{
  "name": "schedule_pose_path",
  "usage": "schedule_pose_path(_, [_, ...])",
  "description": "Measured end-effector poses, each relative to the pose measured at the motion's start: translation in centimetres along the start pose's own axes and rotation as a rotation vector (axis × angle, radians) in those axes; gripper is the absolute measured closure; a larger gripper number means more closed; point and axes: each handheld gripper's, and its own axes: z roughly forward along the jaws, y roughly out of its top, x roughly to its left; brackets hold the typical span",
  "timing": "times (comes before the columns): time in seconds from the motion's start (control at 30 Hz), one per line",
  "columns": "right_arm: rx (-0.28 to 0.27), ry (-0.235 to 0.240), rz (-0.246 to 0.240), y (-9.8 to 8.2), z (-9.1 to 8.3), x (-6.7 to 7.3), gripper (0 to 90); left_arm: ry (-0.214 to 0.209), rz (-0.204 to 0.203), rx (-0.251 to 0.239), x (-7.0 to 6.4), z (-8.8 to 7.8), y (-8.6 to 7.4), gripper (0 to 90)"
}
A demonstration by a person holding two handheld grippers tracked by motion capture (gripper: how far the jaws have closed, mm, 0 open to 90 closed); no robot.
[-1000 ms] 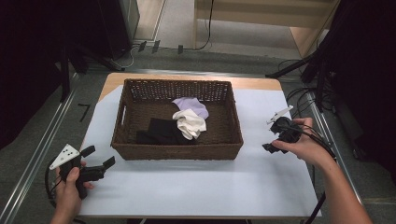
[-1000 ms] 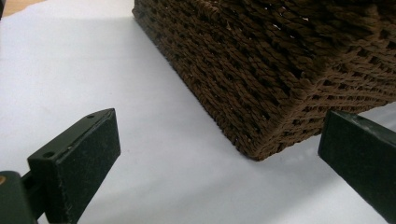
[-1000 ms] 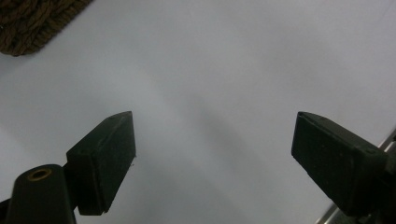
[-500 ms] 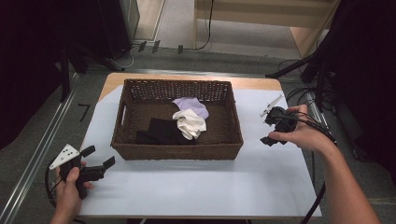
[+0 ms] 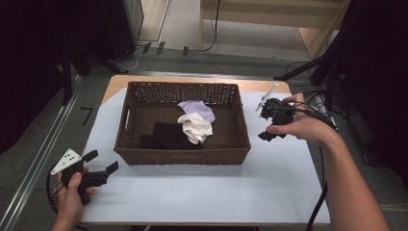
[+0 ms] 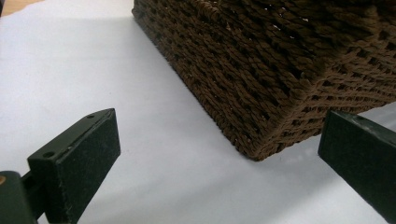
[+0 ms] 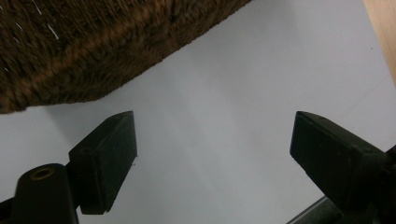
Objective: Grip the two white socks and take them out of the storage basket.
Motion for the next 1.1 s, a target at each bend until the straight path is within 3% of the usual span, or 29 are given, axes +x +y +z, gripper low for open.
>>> schedule_pose_path(0.47, [-0.042,0.010,-0.075,3.9,-1.6,1.6,14.8,-0.002,0.003,0.003,0.0,0.0,0.0,0.0])
schedule_pose_path(1.1, [-0.042,0.035,-0.162,9.1,1.3,4.7,14.7,-0.007,0.001,0.000,0.0,0.0,0.0,0.1])
